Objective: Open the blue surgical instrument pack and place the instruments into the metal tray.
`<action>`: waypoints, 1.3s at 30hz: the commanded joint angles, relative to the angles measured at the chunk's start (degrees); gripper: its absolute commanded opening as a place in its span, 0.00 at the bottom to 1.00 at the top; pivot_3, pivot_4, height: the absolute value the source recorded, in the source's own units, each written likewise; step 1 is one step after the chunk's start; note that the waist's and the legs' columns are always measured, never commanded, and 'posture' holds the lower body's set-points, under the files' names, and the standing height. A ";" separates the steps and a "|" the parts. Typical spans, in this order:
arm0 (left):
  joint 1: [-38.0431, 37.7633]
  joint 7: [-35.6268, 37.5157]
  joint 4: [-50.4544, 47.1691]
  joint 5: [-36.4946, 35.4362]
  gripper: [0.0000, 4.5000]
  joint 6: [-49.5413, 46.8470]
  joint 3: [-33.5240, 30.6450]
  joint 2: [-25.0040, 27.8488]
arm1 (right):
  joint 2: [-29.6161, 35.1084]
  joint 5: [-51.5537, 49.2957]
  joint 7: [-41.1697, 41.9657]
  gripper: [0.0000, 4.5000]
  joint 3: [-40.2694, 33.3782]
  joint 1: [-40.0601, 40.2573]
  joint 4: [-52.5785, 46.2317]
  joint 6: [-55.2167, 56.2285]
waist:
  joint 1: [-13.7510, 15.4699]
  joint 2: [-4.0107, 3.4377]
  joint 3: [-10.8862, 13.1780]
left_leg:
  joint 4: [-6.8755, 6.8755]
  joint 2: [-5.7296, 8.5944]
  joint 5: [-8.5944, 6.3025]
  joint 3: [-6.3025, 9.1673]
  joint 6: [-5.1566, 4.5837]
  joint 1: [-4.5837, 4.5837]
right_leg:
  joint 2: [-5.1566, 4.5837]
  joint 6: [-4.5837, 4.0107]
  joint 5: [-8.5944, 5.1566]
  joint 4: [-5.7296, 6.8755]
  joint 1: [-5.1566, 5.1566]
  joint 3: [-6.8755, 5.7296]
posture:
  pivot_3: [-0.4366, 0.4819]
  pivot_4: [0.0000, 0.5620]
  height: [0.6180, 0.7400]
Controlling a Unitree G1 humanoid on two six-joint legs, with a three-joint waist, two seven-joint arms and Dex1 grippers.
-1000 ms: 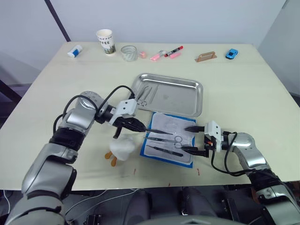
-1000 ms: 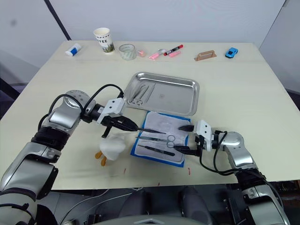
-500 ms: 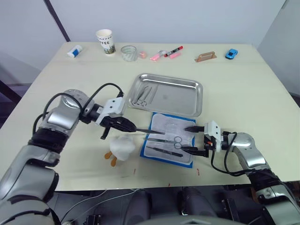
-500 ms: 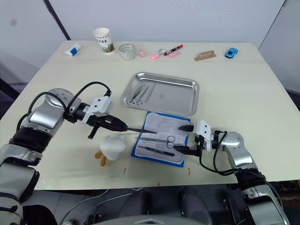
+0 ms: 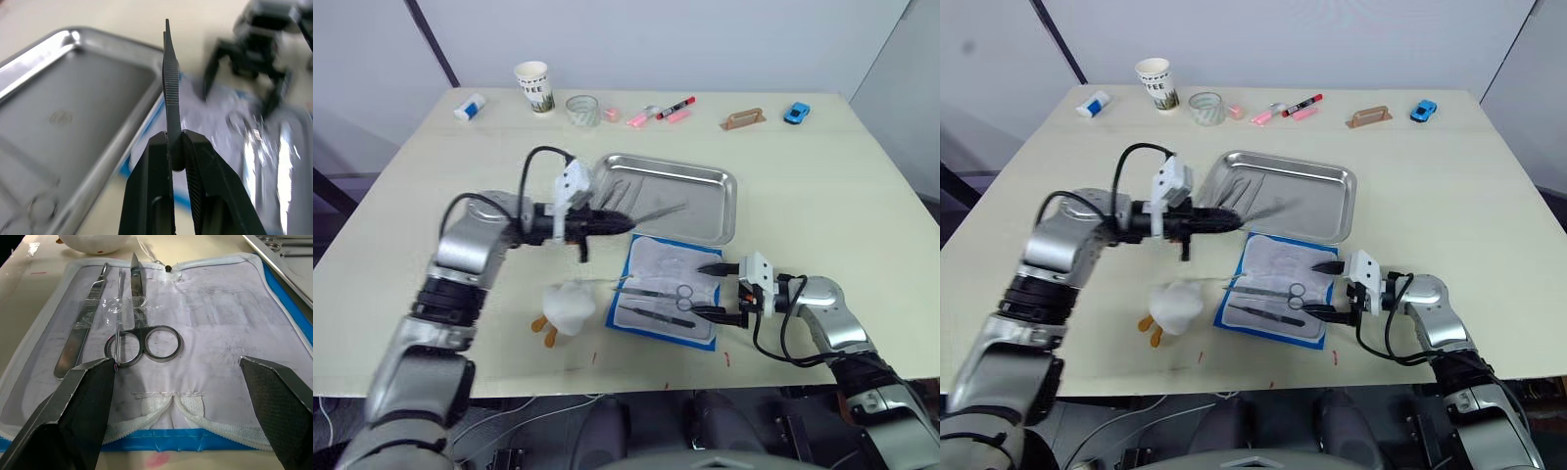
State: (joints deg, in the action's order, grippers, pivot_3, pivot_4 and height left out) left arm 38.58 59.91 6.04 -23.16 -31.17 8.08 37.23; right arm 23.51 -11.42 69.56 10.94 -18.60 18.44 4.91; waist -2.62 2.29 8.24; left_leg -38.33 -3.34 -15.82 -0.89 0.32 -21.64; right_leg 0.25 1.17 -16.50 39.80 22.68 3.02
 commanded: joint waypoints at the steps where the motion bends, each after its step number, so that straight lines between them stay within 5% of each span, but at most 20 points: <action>1: 0.86 -11.59 -4.06 0.91 0.03 -7.52 -3.07 -3.79 | -0.11 3.46 -0.28 0.98 3.72 2.39 4.98 -2.20 | 0.00 0.00 0.00 | 0.00 0.00 0.00 0.02 0.00 0.00 | 0.00 0.00 0.00 0.00 0.00 0.00 | 0.48 0.27 0.88; 10: 5.61 -40.70 1.38 8.75 0.03 -14.53 -7.58 -19.36 | -0.19 3.57 -0.52 0.98 3.88 2.26 5.16 -2.16 | 0.07 0.04 -0.04 | 0.02 0.04 0.00 0.12 0.01 0.02 | -0.05 0.00 0.03 0.00 -0.03 0.00 | 0.48 0.27 0.88; 15: 6.91 -49.45 9.38 12.67 0.03 -12.12 -7.88 -26.01 | -0.33 3.56 -0.74 0.98 4.01 2.66 4.93 -2.21 | 0.19 0.10 -0.08 | 0.01 0.09 0.00 0.14 0.02 0.02 | -0.13 0.00 0.03 -0.02 -0.08 -0.04 | 0.48 0.27 0.88; 33: 9.49 -51.57 19.28 15.64 0.03 -8.97 -8.54 -29.79 | -0.97 3.66 -1.54 0.98 4.13 3.15 4.51 -2.29 | 0.00 0.11 -0.08 | 0.03 0.09 0.01 0.10 0.04 0.04 | -0.11 0.00 0.03 -0.02 -0.08 -0.05 | 0.48 0.27 0.88; 38: 9.33 -51.62 17.02 15.70 0.42 -10.23 -8.48 -29.83 | -1.37 3.71 -1.65 0.98 4.22 2.80 4.89 -2.22 | 0.00 0.11 -0.08 | 0.03 0.09 0.01 0.10 0.04 0.04 | -0.11 0.00 0.03 -0.02 -0.08 -0.05 | 0.48 0.27 0.88; 39: 9.25 -51.60 16.46 15.79 0.42 -10.46 -8.30 -29.83 | -1.41 3.72 -1.65 0.98 4.21 2.76 4.95 -2.17 | 0.00 0.11 -0.08 | 0.03 0.09 0.01 0.10 0.05 0.04 | -0.11 0.00 0.03 -0.02 -0.08 -0.06 | 0.48 0.27 0.88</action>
State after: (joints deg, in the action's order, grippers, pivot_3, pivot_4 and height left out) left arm 47.37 8.30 25.33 -7.74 -41.49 -0.14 7.32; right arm 23.21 -11.33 69.08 11.04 -18.45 18.54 5.13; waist -2.62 2.40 8.16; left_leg -38.30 -3.25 -15.81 -0.79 0.36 -21.61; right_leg 0.14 1.17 -16.47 39.78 22.61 2.96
